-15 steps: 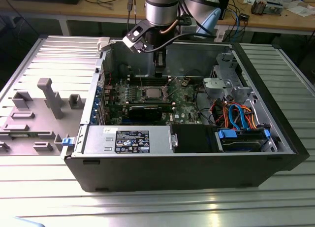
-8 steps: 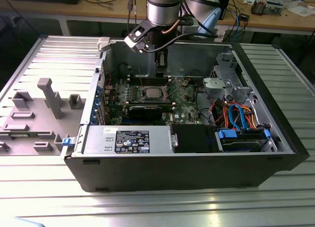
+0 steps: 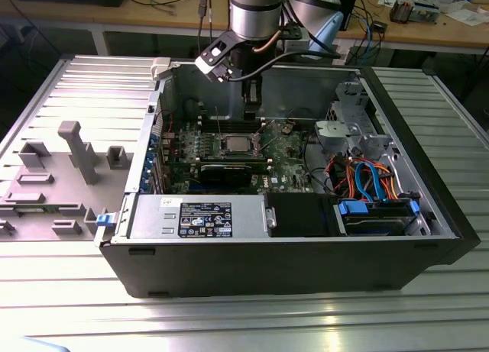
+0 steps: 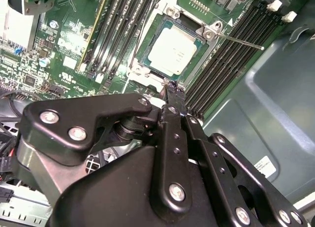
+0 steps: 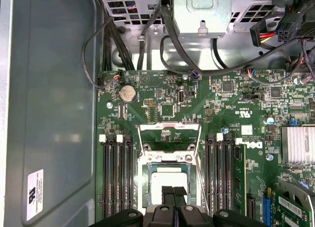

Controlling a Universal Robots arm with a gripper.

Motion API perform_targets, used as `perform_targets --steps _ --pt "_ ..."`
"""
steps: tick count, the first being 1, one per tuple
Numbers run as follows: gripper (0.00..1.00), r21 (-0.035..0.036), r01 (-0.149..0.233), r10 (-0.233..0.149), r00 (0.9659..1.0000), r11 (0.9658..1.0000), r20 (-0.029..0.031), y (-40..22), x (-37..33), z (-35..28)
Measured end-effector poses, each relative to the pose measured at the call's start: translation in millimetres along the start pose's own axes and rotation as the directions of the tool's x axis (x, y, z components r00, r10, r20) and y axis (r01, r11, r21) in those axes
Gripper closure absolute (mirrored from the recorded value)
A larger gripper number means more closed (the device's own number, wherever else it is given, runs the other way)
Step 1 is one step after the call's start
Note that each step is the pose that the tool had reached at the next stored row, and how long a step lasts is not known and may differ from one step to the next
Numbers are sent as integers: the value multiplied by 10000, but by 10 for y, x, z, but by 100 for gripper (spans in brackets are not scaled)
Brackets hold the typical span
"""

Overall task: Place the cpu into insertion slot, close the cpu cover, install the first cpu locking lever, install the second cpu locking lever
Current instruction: 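Close the cpu cover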

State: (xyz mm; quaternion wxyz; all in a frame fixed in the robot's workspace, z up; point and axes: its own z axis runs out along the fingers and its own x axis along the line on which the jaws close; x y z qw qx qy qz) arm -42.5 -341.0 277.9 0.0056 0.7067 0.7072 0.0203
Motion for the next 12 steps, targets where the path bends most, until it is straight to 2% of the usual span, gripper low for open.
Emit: perform_targets --steps 12 --pt "89 0 0 0 10000 10000 0 21 0 1"
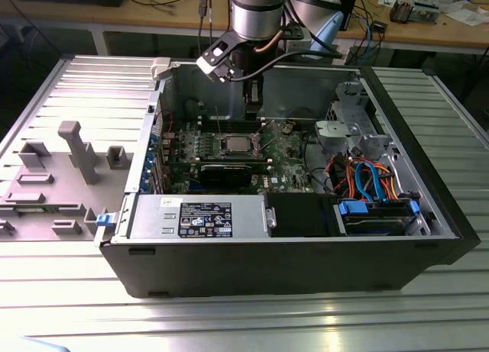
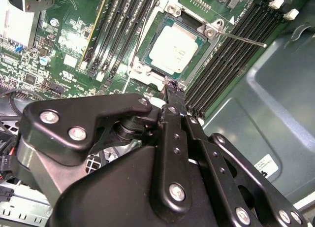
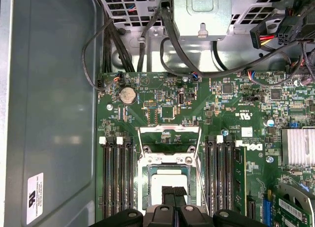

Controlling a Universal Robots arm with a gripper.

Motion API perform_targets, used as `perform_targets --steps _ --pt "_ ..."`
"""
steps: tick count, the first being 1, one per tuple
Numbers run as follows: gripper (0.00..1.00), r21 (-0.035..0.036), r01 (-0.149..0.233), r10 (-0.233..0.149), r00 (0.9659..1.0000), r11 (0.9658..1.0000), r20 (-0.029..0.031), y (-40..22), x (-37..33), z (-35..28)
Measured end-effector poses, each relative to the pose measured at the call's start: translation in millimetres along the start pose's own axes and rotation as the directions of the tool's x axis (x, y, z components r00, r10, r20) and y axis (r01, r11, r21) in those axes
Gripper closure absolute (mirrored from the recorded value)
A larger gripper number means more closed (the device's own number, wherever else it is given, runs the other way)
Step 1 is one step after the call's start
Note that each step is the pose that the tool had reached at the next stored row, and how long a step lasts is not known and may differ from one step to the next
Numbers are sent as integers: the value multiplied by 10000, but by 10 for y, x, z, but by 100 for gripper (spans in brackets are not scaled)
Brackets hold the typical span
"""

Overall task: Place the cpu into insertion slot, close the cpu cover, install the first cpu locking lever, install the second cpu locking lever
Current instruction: 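Close the cpu cover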

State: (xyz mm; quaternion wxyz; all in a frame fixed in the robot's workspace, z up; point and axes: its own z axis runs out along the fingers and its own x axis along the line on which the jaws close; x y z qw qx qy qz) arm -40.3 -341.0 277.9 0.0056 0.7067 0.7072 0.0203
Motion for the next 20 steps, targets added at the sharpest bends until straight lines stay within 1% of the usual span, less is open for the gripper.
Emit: perform_targets --steps 7,20 --pt "89 0 0 0 10000 10000 0 10 0 0" --pt "89 0 -1 1 10000 10000 0 74 0 2"
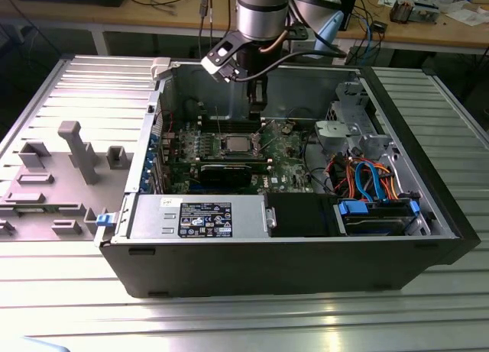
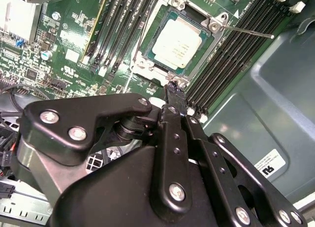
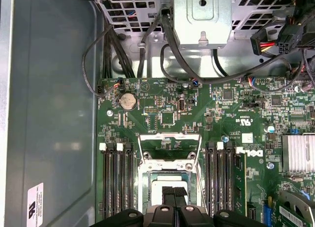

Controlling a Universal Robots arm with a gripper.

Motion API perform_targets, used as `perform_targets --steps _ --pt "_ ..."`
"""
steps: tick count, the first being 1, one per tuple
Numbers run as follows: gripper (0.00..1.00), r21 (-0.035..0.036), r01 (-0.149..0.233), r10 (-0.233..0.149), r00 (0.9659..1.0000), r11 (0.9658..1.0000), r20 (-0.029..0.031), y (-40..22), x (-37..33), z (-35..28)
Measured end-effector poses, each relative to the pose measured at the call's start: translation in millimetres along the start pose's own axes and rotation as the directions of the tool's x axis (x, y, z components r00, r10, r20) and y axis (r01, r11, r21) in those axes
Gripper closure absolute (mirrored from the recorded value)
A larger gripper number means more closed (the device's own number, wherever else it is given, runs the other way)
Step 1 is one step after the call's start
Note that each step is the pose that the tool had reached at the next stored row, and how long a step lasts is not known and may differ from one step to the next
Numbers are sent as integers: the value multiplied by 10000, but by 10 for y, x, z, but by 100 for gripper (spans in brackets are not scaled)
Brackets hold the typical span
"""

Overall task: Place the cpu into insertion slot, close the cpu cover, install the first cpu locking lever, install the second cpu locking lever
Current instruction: 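Close the cpu cover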

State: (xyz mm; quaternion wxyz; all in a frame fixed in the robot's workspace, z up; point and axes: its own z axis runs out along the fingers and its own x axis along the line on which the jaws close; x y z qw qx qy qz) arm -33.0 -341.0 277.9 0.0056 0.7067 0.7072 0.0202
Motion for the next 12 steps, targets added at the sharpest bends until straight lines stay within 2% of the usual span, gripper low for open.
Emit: perform_targets --steps 12 --pt "89 0 0 0 10000 10000 0 41 0 1"
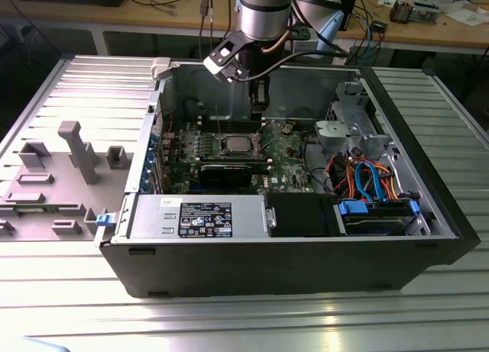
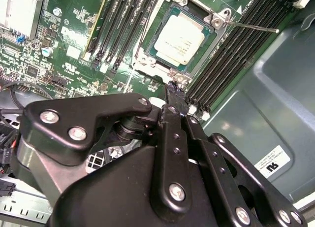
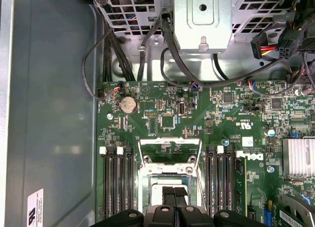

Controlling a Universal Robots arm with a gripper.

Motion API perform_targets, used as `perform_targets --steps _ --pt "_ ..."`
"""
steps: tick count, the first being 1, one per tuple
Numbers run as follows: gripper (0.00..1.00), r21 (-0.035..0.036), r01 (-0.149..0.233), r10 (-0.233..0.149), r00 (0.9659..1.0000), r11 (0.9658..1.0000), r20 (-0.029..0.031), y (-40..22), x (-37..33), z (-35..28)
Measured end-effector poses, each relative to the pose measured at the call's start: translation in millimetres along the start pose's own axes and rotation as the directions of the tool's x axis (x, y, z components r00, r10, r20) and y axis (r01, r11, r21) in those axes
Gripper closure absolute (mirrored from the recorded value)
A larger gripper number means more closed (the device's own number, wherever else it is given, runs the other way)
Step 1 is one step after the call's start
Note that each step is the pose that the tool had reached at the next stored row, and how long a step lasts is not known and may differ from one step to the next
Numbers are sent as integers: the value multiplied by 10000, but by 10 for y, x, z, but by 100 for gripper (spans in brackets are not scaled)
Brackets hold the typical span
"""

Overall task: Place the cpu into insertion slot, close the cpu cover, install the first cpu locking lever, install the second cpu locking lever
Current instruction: 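Close the cpu cover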

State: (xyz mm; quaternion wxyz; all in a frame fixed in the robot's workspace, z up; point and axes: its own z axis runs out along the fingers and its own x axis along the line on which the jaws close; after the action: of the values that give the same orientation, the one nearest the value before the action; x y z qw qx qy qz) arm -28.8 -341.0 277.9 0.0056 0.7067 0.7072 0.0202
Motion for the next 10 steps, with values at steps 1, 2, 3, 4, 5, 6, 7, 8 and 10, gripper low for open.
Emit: perform_targets --steps 1,2,3,4,5,6,7,8,10 --pt "89 0 1 -1 10000 10000 0 7 0 0" --pt "89 0 1 -1 10000 10000 0 14 0 1" --pt "89 0 2 -2 10000 10000 -1 30 0 1" --pt "89 0 3 -3 10000 10000 0 40 0 2" --pt "89 0 3 -3 10000 10000 0 44 0 2" --pt "89 0 3 -3 10000 10000 0 48 0 2" --pt "89 0 4 -4 10000 10000 0 57 0 2" --pt "89 0 7 -7 10000 10000 0 66 0 2" --pt "89 0 10 -10 10000 10000 -1 76 0 3"
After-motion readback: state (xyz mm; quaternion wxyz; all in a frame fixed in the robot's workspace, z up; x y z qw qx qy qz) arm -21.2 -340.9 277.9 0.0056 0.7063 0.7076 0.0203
